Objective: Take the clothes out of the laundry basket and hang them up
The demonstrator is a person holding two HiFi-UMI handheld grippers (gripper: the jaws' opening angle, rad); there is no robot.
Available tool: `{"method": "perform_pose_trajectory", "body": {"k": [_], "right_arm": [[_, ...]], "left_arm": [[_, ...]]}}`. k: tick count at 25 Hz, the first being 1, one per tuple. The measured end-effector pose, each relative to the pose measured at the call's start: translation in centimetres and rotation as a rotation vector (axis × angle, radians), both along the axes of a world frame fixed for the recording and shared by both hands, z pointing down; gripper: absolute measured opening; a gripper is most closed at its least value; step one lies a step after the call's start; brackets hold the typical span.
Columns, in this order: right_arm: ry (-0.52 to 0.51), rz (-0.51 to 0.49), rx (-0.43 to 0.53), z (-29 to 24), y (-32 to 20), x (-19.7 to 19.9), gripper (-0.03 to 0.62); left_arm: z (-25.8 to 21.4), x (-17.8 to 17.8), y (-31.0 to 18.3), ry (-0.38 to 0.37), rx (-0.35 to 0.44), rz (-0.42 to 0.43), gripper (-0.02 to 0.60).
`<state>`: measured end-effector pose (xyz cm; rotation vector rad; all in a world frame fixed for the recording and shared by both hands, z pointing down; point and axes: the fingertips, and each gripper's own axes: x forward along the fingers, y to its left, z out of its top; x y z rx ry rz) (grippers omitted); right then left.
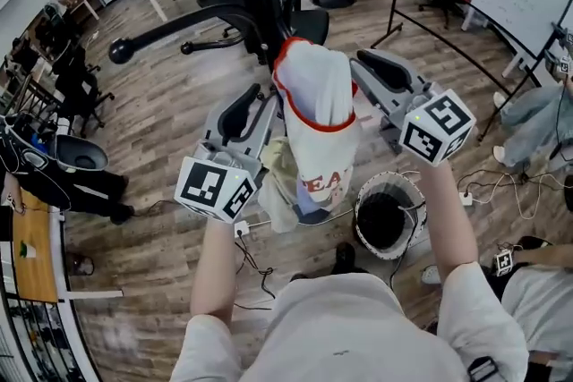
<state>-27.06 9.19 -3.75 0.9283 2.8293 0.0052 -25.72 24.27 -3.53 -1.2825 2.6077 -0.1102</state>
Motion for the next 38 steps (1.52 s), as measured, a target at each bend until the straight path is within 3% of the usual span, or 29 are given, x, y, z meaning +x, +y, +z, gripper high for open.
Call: {"method": "perform_pose_trajectory", "body": {"k": [12,20,32,38], "right_arm": [[0.015,0.222,-0.010,-1.0,0.4,6.8,0.074],[0.033,0.348,0.010,1.7,3.1,13.3,0.064],[0.080,0.484,-0.013,4.2,3.7,22.3,0.043],[0.087,0.541,-0.022,4.5,4.4,23.9,0.020]], "left_arm": [[-1.6,3.3,0.5,0.005,0.026,0.207,0.118],[0.3,7.9,0.4,0.019,0.030,0.369,0.099],[2.0,15.3,-1.9,0.057,-0.006,0.514,0.044],[2.9,16.5,-2.2,0.078,-0.034,0.568,0.034]]}}
